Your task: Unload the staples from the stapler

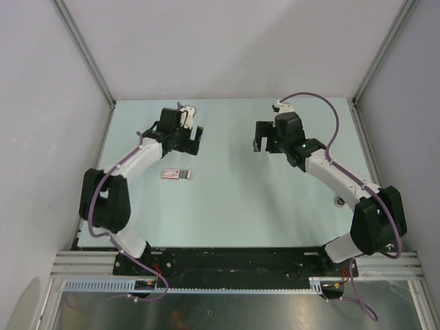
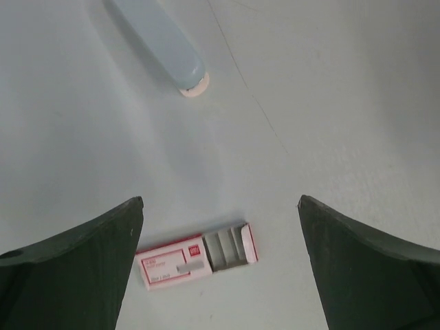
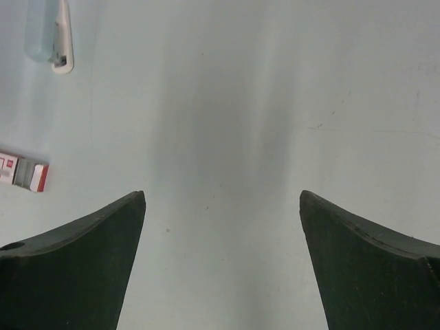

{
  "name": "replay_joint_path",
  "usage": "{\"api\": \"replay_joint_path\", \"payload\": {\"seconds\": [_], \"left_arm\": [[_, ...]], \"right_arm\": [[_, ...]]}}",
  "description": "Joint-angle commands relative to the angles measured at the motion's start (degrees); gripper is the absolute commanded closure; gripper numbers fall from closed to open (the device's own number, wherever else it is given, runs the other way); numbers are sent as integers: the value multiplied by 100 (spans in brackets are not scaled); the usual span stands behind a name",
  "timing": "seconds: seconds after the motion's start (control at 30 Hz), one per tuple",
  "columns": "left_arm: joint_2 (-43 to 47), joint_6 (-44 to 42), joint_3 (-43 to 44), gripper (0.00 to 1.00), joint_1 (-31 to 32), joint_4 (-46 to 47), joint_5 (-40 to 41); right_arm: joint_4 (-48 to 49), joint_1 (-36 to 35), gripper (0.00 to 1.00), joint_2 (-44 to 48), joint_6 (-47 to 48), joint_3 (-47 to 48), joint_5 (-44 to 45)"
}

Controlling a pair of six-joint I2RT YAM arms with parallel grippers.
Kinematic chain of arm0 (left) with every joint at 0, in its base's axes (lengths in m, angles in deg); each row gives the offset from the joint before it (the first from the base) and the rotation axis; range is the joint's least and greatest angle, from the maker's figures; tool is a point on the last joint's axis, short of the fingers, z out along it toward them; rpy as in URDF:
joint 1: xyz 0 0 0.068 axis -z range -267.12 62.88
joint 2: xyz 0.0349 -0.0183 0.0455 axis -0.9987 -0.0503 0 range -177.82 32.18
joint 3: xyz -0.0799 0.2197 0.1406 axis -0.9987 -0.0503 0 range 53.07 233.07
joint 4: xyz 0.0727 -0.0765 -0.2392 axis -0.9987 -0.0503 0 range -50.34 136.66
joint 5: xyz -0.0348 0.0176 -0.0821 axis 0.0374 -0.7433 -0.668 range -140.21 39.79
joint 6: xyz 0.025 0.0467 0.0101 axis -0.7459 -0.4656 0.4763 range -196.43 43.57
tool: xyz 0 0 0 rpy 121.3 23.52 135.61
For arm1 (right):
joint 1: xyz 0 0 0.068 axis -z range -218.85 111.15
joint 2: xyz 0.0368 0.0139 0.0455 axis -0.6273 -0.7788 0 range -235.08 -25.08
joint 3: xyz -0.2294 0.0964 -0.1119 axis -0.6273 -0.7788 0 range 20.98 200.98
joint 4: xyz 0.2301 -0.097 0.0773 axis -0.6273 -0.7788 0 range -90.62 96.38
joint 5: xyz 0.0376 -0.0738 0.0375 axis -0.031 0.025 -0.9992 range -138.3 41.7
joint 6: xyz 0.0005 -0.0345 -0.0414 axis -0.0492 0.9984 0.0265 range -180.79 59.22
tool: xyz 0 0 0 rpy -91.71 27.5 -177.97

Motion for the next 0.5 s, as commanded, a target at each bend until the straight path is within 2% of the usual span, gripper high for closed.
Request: {"api": "replay_joint_path", "payload": {"seconds": [0.0,0.07,0.1,0.17,0.23,0.27,0.33,0.37,0.47], "left_arm": [[-549,724,788,0,-175,8,-102],[-867,871,1072,1,-198,8,-72],[-1008,940,1204,1,-205,8,-65],[-1270,1059,1422,0,-207,8,-34],[-1517,1155,1635,1,-206,10,11],[-1632,1200,1732,0,-209,9,33],[-1843,1300,1908,1,-211,8,50],[-1935,1356,1978,0,-211,8,132],[-2171,1518,2188,1,-211,20,246]], "right_arm": [[107,-340,1,173,190,232,953],[50,-355,2,204,-27,219,1071],[51,-326,6,225,-144,189,1053],[102,-215,24,283,-408,90,931],[254,-75,34,385,-632,-82,782],[351,-24,32,439,-688,-177,759],[555,-10,12,575,-636,-362,790],[620,-57,6,639,-585,-448,903],[720,-339,1,752,-345,-576,1388]]}}
